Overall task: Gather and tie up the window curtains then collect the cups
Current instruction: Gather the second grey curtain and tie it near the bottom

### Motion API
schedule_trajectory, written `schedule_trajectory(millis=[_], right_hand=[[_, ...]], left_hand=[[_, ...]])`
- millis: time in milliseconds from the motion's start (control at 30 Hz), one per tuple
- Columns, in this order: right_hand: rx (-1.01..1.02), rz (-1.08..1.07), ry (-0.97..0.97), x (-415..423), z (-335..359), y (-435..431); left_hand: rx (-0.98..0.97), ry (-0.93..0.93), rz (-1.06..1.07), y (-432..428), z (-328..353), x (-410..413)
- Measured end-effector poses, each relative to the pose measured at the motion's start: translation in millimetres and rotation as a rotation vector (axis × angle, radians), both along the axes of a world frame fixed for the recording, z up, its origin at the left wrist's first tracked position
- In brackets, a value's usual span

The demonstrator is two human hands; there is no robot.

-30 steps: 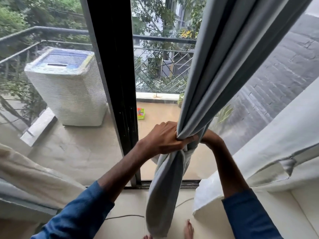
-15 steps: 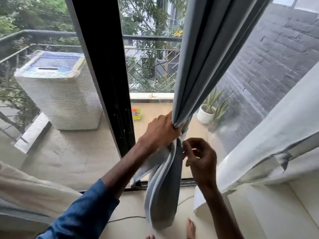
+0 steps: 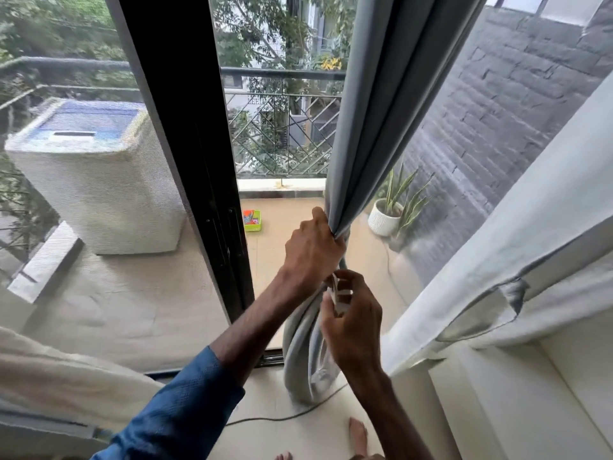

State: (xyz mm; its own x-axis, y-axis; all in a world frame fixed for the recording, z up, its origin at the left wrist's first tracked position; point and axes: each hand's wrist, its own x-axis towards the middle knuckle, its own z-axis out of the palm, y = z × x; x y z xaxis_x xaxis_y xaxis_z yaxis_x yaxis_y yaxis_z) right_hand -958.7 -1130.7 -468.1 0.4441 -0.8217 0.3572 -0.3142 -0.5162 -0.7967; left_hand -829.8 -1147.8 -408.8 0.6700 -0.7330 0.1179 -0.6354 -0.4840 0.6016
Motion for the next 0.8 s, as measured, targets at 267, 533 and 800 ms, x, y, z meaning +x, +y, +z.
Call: schedule_trajectory(millis=[267,533,800], right_hand=[[0.201,0.311,0.021,-34.1,-7.9,-50.5],[0.059,0.132,0.069,-53.8,-36.5,-63.5],[-0.070,-0.035,0.064,-48.2,-21.5,-78.6]], left_hand=[[0.071,-0.087,-0.074,21.2,7.1,38.3],[-0.111,0.246,-0.237,35.6,1.3,57.9],[-0.111,0.395,-0.360,29.1,-1.5,27.0]])
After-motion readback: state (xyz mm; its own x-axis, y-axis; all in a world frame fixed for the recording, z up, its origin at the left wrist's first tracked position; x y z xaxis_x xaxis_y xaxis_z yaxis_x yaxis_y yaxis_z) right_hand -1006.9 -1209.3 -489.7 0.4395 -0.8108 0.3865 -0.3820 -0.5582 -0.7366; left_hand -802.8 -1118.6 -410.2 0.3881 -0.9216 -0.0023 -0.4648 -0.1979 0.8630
